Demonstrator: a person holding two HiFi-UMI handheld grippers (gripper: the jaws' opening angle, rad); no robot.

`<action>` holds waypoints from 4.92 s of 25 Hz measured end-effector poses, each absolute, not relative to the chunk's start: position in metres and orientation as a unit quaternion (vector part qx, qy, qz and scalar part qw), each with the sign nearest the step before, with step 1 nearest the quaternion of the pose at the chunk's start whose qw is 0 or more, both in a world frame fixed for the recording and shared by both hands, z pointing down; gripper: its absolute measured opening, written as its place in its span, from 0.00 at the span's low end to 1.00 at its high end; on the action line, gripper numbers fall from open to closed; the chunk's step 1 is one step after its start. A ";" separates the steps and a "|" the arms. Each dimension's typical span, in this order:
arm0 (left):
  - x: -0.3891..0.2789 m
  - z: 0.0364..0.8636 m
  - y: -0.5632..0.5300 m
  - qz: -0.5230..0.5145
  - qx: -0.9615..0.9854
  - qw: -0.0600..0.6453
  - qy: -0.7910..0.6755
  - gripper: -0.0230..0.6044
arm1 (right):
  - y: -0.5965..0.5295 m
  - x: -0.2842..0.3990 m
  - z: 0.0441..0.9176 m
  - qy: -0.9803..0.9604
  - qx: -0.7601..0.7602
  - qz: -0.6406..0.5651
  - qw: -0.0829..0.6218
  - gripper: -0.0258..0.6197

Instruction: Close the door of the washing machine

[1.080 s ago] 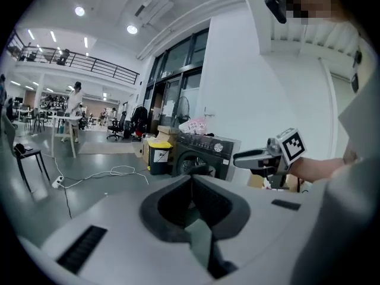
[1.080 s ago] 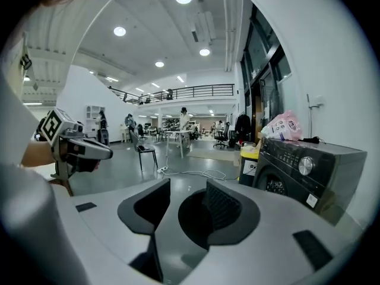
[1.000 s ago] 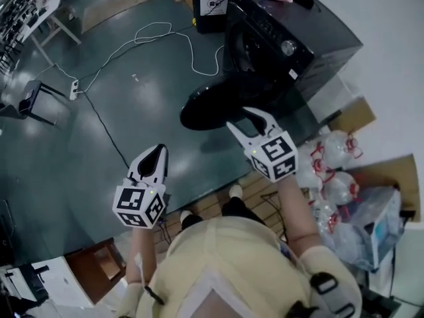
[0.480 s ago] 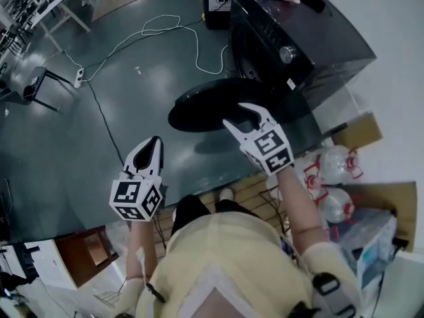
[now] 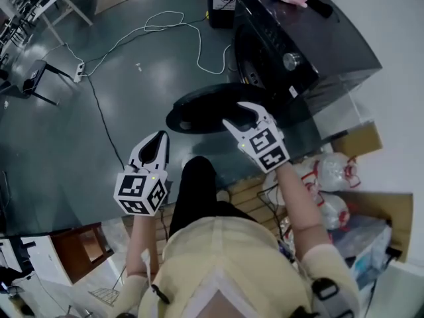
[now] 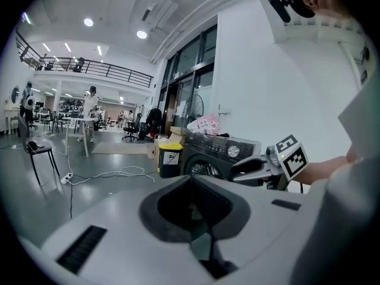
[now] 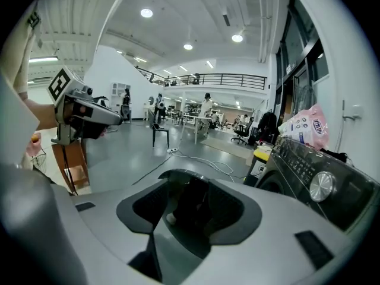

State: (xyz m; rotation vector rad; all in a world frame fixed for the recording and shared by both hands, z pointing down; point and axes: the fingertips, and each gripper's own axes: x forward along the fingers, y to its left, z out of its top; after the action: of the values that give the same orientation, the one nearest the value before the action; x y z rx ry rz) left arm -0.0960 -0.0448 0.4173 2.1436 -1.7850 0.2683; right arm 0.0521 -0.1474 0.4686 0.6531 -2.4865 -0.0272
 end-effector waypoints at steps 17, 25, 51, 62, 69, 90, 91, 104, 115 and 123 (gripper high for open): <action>-0.109 0.443 -0.120 0.118 0.765 0.175 -0.609 0.05 | -0.206 0.019 0.515 -0.912 0.220 -0.068 0.341 0.33; -0.106 0.447 -0.141 0.113 0.764 0.181 -0.609 0.06 | -0.232 0.016 0.527 -0.902 0.198 -0.105 0.370 0.33; -0.122 0.465 -0.145 0.115 0.762 0.197 -0.606 0.05 | -0.291 -0.011 0.542 -0.882 0.243 -0.087 0.395 0.28; -0.129 0.467 -0.149 0.110 0.761 0.197 -0.608 0.05 | -0.331 -0.017 0.543 -0.863 0.291 -0.067 0.406 0.28; -0.130 0.469 -0.161 0.106 0.763 0.200 -0.605 0.05 | -0.360 -0.016 0.540 -0.852 0.314 -0.066 0.413 0.27; -0.132 0.487 -0.216 0.113 0.770 0.209 -0.593 0.05 | -0.447 0.004 0.549 -0.814 0.381 -0.110 0.424 0.27; -0.133 0.488 -0.219 0.114 0.770 0.209 -0.592 0.05 | -0.450 0.005 0.549 -0.812 0.385 -0.110 0.425 0.26; -0.124 0.495 -0.266 0.117 0.781 0.202 -0.579 0.05 | -0.490 0.030 0.550 -0.774 0.428 -0.127 0.449 0.27; -0.117 0.494 -0.313 0.115 0.793 0.187 -0.568 0.05 | -0.509 0.046 0.551 -0.748 0.461 -0.128 0.460 0.27; -0.121 0.497 -0.340 0.112 0.792 0.191 -0.569 0.05 | -0.526 0.060 0.553 -0.726 0.488 -0.124 0.469 0.27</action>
State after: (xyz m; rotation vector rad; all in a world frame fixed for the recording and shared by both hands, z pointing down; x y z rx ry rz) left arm -0.1207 -0.3397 0.4974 2.2244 -1.5976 0.3146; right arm 0.0599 -0.5256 0.5526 1.1956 -1.7788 -0.3052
